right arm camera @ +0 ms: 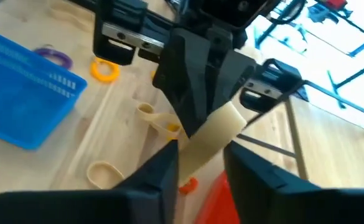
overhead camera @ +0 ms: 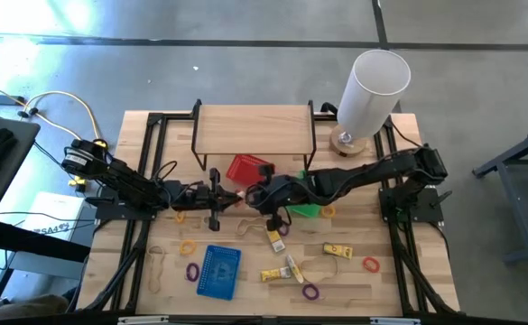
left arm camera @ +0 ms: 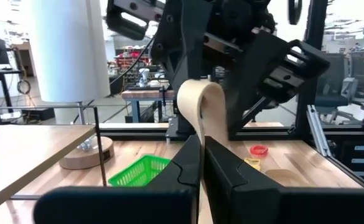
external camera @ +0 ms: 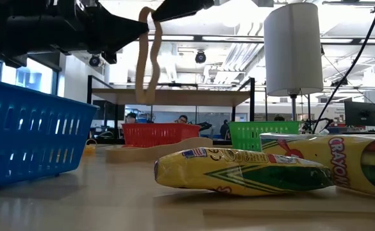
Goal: Pick & Place Office Desk Supplies
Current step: Put the brown rubber band into the blue bin
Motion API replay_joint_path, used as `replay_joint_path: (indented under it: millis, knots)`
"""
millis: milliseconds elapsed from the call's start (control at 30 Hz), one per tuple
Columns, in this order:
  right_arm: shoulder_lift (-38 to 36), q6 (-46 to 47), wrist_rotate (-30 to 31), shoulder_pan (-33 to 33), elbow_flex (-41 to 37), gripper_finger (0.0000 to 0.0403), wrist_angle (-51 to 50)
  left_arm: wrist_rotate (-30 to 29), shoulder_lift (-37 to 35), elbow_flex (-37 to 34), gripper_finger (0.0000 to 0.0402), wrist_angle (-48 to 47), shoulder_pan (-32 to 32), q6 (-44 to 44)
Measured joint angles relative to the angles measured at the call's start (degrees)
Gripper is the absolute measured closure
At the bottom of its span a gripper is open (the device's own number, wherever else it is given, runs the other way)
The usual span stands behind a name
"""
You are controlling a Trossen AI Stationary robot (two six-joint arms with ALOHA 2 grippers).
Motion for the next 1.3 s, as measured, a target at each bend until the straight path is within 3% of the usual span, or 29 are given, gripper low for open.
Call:
replay_joint_path:
  millis: [267, 467, 700, 933, 1100, 1300]
  knots:
    - [-1.0, 7.1, 15.1, 4.0, 0.1, 0.0197, -8.4, -2.5, -0.2, 2.3, 0.0401, -6.6, -0.7, 0.3]
    - [-1.9, 12.4, 27.3, 7.6, 0.0, 0.0196, -17.2, -7.2, -1.4, 8.2, 0.0401, -20.6, -2.7, 2.9]
    - [-3.4, 24.4, 37.7, 13.1, 0.0, 0.0211, -32.1, -12.7, -6.9, 18.2, 0.0401, -46.4, -6.1, 0.8]
    - [-5.2, 47.2, 40.4, 18.8, 0.1, 0.0219, -52.8, -17.3, -10.6, 30.0, 0.0401, -70.9, -11.2, -7.8]
    - [-5.6, 61.3, 40.8, 22.5, 0.0, 0.022, -65.2, -18.1, -9.9, 42.6, 0.0401, -94.3, -15.1, -15.5]
    - [-5.5, 75.6, 40.5, 27.1, 0.0, 0.022, -74.7, -17.8, -10.1, 51.6, 0.0402, -107.6, -18.6, -24.3]
